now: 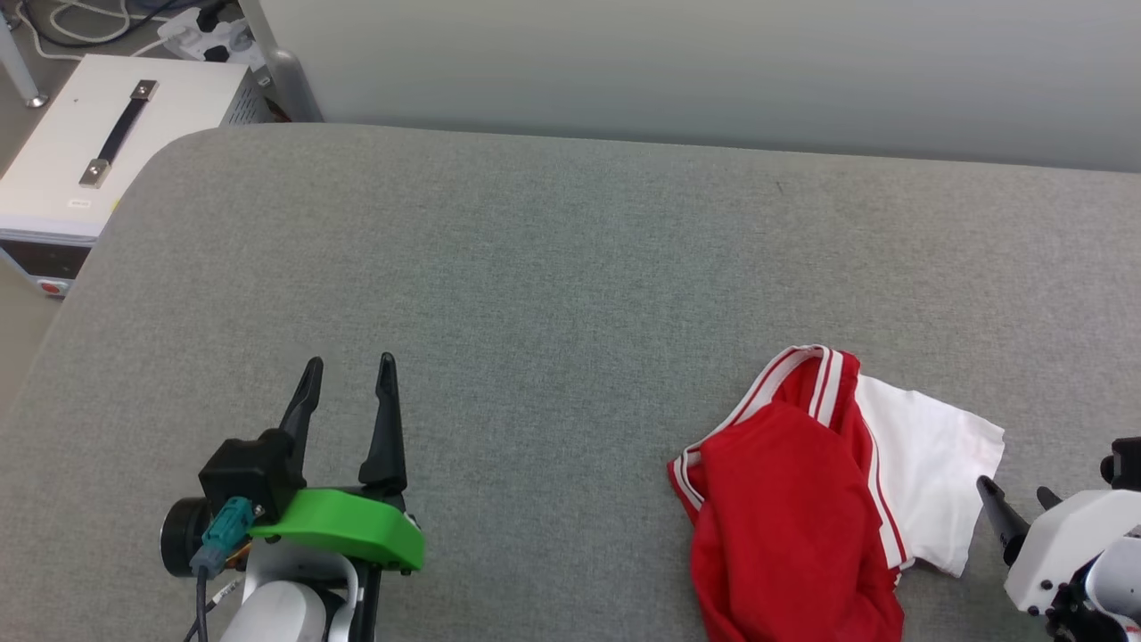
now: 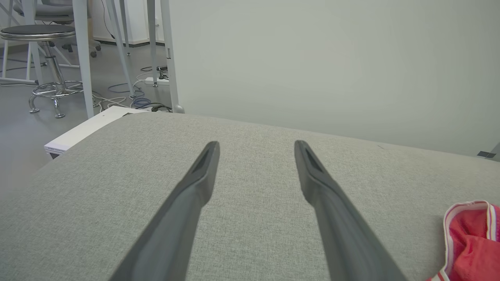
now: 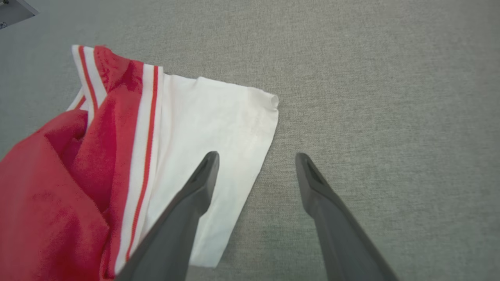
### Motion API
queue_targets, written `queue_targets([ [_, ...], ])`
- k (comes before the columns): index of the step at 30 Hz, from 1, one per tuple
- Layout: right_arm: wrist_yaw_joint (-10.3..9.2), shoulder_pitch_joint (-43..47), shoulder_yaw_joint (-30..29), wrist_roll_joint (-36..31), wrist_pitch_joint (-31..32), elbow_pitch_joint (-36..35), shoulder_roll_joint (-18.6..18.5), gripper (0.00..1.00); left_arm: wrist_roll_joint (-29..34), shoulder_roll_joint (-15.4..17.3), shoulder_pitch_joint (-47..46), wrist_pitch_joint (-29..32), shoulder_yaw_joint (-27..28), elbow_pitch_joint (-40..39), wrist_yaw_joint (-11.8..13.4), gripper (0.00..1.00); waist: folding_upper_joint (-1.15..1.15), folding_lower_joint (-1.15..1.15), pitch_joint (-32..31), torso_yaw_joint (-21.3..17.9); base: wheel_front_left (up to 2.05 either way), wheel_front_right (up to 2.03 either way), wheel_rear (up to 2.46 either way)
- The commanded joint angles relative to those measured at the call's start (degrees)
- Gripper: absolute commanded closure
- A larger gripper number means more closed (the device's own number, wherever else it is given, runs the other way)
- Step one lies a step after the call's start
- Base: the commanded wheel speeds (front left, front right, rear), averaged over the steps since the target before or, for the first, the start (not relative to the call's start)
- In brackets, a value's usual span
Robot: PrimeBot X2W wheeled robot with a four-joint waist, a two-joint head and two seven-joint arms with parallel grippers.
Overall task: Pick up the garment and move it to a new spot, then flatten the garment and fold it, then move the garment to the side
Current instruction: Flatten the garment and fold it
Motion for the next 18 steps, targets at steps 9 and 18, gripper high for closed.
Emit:
queue_targets([
  [9, -0.04, -10.0, 7.0, 5.0, 8.6, 7.0, -7.8, 0.00, -0.2, -1.3, -3.5, -1.2, -0.7, 0.7, -0.6, 0.00, 0.00, 0.00, 6.2, 2.0, 0.00, 0.00, 0.00],
  [18, -0.04, -13.8, 14.9, 9.0, 14.2, 14.5, -10.9, 0.90, 0.1, -2.3, -5.2, -2.0, -0.7, 2.4, -1.2, 0.00, 0.00, 0.00, 8.3, 2.9, 0.00, 0.00, 0.00],
])
